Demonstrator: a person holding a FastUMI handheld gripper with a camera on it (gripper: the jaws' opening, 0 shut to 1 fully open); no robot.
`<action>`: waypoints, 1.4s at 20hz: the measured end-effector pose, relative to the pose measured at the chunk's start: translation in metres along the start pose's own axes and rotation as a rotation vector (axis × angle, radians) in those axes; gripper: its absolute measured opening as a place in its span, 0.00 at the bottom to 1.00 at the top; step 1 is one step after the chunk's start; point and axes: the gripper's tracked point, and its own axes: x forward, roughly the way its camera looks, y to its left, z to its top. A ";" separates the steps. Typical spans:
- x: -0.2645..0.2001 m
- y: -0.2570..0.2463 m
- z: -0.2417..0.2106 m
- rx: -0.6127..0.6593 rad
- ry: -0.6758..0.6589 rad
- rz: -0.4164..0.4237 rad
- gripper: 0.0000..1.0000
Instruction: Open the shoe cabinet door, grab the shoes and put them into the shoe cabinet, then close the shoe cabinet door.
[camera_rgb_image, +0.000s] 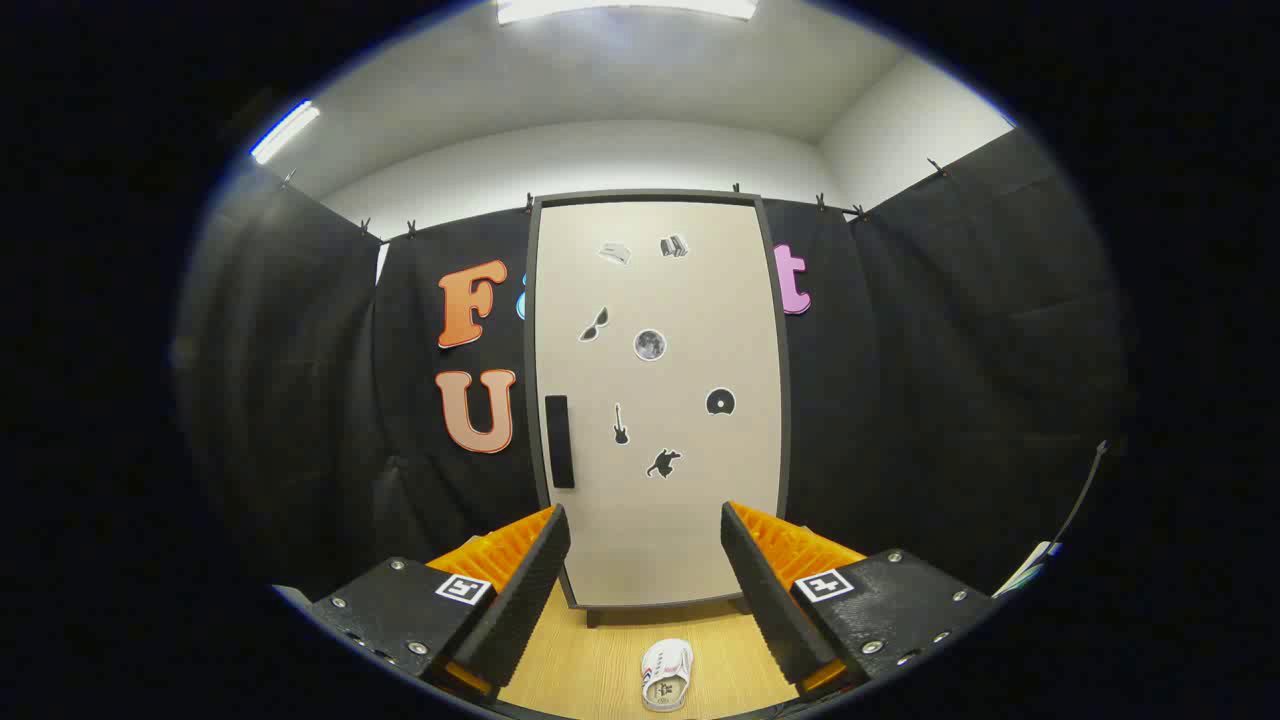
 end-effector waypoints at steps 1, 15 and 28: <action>0.001 0.001 -0.001 -0.001 0.002 0.004 0.95; 0.008 0.004 0.001 -0.023 0.020 0.017 0.95; 0.035 0.035 -0.004 -0.020 0.046 0.093 0.95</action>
